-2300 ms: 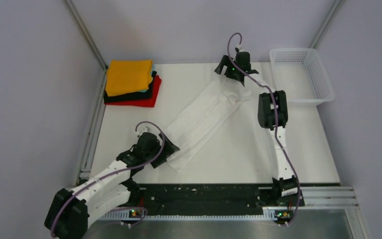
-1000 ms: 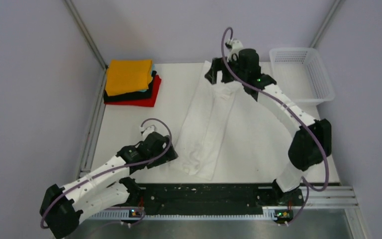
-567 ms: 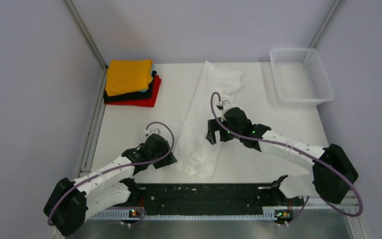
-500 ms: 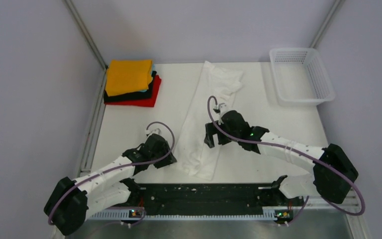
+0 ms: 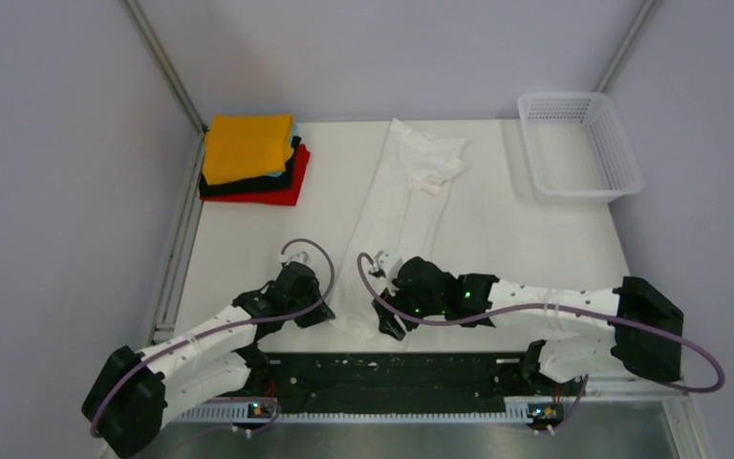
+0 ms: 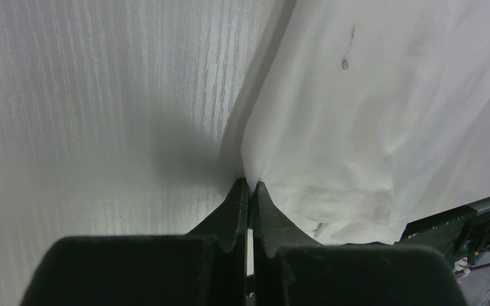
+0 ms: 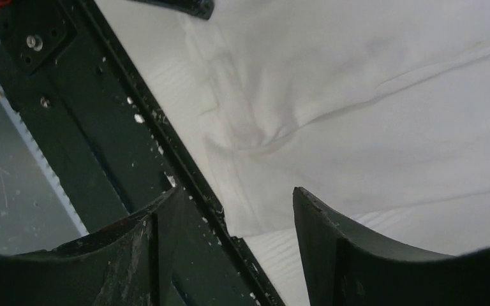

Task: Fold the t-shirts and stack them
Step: Grab the bottom of the folded rectangular tshirt with both arms

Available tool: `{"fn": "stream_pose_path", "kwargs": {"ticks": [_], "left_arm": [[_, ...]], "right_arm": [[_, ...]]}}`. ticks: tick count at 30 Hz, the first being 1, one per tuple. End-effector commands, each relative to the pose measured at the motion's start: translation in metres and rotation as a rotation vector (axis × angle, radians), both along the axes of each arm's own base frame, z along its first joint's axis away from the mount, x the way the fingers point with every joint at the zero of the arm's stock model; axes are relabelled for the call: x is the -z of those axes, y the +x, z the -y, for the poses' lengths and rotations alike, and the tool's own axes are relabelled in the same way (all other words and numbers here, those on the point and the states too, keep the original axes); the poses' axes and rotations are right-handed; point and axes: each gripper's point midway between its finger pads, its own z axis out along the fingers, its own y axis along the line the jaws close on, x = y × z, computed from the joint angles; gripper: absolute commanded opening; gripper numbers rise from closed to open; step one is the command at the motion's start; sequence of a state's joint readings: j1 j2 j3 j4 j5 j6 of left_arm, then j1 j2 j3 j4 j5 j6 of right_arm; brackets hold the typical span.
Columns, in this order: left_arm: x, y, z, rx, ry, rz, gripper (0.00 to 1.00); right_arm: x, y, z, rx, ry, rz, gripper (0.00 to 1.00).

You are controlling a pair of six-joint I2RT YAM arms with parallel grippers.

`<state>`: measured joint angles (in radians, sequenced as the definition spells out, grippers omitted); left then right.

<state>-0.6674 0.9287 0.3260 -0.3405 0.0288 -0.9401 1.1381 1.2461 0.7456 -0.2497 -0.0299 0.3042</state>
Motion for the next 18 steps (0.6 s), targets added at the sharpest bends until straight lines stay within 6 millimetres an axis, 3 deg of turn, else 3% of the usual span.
{"fn": "stream_pose_path", "kwargs": {"ticks": [1,7,13,18], "left_arm": [[0.003,-0.006,-0.006,-0.011,0.011,-0.015,0.00],[0.008,-0.008,-0.007,-0.021,0.011,-0.030,0.00],[0.013,-0.010,-0.006,-0.024,0.016,-0.058,0.00],[0.014,-0.015,-0.007,-0.029,0.021,-0.089,0.00]], "right_arm": [[0.027,-0.035,-0.008,-0.178,-0.072,-0.052,0.60],[0.051,-0.058,-0.005,-0.251,-0.157,-0.105,0.56],[0.086,-0.058,0.014,-0.210,-0.321,-0.115,0.54],[0.104,-0.046,0.029,-0.135,-0.477,-0.012,0.39]]}}
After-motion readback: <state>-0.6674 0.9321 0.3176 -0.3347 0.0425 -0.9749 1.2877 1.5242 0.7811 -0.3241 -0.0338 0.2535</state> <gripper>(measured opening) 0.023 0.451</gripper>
